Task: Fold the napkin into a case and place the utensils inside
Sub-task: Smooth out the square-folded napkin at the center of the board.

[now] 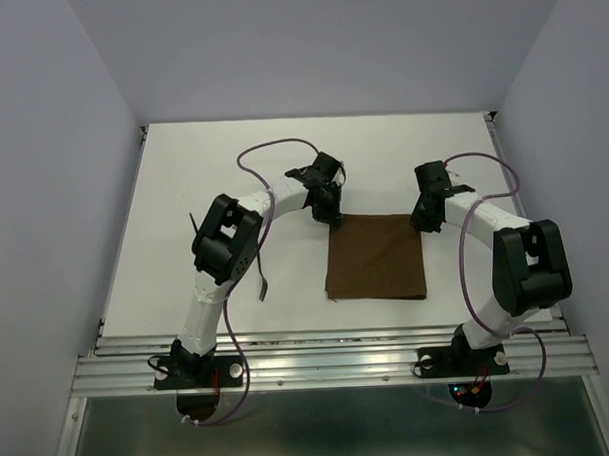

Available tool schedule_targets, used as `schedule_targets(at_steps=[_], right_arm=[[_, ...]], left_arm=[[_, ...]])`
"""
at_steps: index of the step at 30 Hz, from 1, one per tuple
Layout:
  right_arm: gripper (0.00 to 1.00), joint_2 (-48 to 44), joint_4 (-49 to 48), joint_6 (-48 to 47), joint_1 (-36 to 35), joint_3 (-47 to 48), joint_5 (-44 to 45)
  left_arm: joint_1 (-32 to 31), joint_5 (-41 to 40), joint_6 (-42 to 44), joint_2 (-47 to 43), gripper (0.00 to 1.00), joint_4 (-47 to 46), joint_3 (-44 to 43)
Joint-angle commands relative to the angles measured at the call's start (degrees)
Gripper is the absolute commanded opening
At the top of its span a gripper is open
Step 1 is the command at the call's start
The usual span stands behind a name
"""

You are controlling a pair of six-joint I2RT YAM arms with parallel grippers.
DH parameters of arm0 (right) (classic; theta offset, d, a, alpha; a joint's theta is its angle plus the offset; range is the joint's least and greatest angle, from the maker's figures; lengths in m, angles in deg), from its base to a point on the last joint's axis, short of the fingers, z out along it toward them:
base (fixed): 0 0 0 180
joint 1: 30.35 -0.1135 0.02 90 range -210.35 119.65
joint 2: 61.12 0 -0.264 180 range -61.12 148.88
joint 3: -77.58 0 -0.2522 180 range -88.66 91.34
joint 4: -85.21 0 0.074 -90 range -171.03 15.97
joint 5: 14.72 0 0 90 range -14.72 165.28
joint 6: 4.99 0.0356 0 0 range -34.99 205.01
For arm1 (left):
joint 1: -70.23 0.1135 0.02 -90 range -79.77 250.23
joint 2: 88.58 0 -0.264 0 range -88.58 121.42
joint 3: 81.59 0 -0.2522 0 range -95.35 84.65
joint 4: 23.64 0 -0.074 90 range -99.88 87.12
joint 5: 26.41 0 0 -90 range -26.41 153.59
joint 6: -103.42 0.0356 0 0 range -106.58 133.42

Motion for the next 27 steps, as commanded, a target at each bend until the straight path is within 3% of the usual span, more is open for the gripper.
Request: schedule_targets(at_steps=[1, 8, 11, 17, 22, 27], right_arm=[[0.11, 0.8, -3.2, -2.5, 0.4, 0.3, -1.8], [0.1, -10.7, -1.8, -2.4, 0.4, 0.0, -3.0], [0.11, -11.6, -1.9, -2.6, 0.4, -0.3, -4.8], [0.15, -2.4, -5.2, -7.0, 0.4, 0.5, -8.4], [0.14, 7.3, -6.1, -7.5, 0.4, 4.7, -5.5], [0.13, 9.7, -4.6, -6.2, 0.4, 6.1, -5.4]], left_arm=[[0.3, -3.8, 1.2, -0.2, 0.04, 1.1, -1.9], [0.3, -5.7, 2.0, -3.5, 0.05, 2.1, -3.4], [0.3, -5.3, 2.1, -3.1, 0.05, 2.4, -4.6], [1.5, -4.6, 2.5, 0.4, 0.05, 3.8, -8.4], [2.6, -3.9, 2.8, 2.2, 0.05, 3.5, -8.5], [3.4, -3.8, 3.7, 3.3, 0.05, 4.1, -8.3]])
